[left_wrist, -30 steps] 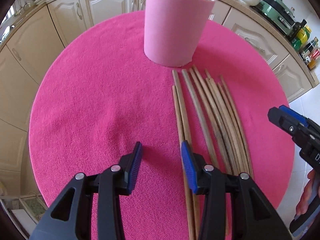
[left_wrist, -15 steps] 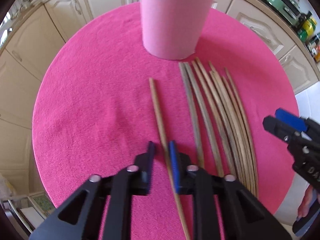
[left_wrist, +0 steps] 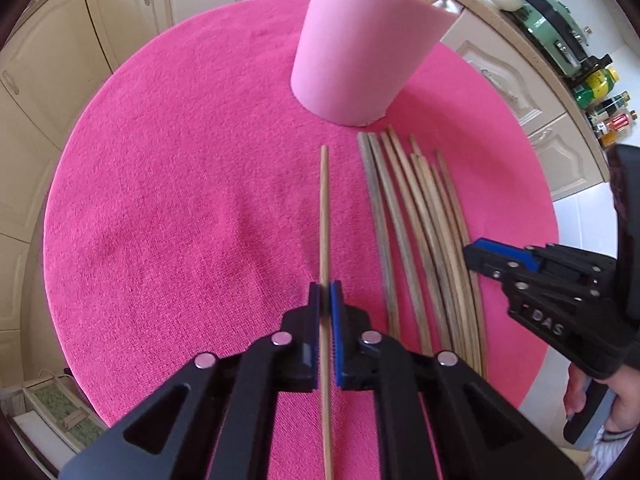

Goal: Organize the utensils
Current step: 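Lift the chopstick with the left tool and drop it into the pink cup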

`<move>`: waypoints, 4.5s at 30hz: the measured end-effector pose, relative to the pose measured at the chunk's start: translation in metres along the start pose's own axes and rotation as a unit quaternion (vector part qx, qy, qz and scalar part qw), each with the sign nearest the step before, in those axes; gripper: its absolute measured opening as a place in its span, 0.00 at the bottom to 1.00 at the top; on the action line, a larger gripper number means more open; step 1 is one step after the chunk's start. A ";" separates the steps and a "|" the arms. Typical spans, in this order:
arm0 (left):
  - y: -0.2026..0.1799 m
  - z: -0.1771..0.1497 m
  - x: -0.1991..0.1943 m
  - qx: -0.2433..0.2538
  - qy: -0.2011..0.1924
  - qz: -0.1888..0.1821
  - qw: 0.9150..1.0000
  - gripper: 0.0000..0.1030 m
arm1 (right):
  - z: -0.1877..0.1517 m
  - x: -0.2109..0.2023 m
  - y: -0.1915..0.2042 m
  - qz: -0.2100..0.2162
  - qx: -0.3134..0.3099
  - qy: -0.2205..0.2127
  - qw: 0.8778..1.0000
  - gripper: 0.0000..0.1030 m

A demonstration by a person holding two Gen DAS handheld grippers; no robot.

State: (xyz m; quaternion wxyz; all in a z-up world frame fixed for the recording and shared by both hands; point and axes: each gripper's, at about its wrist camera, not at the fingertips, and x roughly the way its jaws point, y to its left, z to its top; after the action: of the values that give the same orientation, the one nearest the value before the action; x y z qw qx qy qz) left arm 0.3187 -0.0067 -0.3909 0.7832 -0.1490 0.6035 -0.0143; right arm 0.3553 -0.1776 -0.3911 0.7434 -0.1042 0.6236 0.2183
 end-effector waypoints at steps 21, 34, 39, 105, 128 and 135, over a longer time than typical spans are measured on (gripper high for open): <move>0.003 -0.001 -0.070 0.080 -0.072 -0.064 0.992 0.05 | -0.009 -0.062 -0.018 0.060 0.098 -0.089 0.989 0.05; -0.024 0.047 -0.162 0.113 -0.272 -0.104 0.950 0.05 | 0.017 -0.176 -0.004 0.112 0.086 -0.339 0.930 0.05; -0.029 0.082 -0.189 0.113 -0.374 -0.098 0.915 0.05 | 0.047 -0.191 0.002 0.129 0.067 -0.410 0.900 0.05; -0.004 0.086 -0.107 0.098 -0.361 -0.031 0.927 0.27 | 0.063 -0.120 0.028 0.068 0.029 -0.453 0.889 0.05; -0.003 0.064 -0.127 0.102 -0.367 0.027 0.924 0.30 | 0.048 -0.092 0.040 0.048 0.040 -0.409 0.910 0.06; -0.003 0.056 -0.132 0.102 -0.364 0.030 0.925 0.32 | 0.039 -0.103 0.042 0.038 0.047 -0.407 0.911 0.32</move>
State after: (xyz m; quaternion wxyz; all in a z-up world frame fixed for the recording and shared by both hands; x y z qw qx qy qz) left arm 0.3363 0.0290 -0.2533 0.9600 -0.0454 0.2763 0.0032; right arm 0.3576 -0.1437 -0.2784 0.9281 0.0526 0.2800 0.2399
